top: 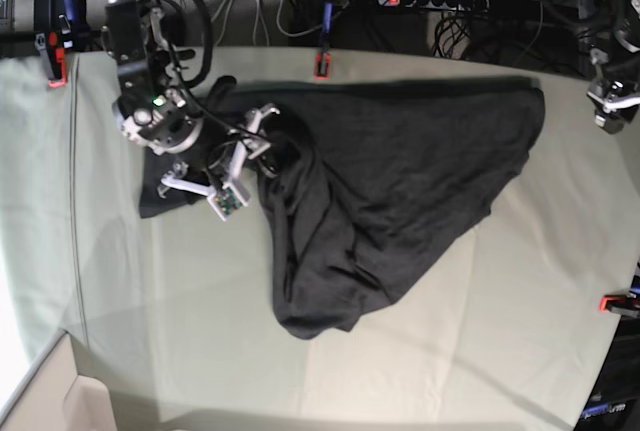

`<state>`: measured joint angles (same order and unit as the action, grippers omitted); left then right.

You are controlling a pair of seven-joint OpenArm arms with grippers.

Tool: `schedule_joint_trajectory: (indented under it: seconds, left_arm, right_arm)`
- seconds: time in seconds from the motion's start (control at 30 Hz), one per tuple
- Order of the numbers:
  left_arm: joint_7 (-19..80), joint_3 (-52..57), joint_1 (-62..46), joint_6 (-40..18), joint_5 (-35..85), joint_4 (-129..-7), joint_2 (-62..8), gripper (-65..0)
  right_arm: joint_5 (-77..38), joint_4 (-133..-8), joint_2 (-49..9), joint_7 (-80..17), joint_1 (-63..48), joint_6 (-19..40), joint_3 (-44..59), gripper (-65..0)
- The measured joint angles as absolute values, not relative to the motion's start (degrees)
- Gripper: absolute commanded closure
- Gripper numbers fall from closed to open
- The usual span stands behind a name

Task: Layout the t-shirt on the table in an organized manner, then fold the t-shirt properly
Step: 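Regrasp the shirt fabric near the right gripper's side and lift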

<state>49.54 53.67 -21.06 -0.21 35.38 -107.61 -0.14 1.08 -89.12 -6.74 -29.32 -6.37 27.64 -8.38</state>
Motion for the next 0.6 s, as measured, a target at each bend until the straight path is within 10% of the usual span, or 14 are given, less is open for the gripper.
schedule_joint_trajectory:
  seconds: [0.6]
  left_arm:
    - [49.52, 53.67, -21.04, -0.21, 35.38, -107.61, -0.14, -29.4]
  right_arm:
    - [1.08, -85.45, -6.52, -28.99, -5.87, 27.64, -17.06, -32.8]
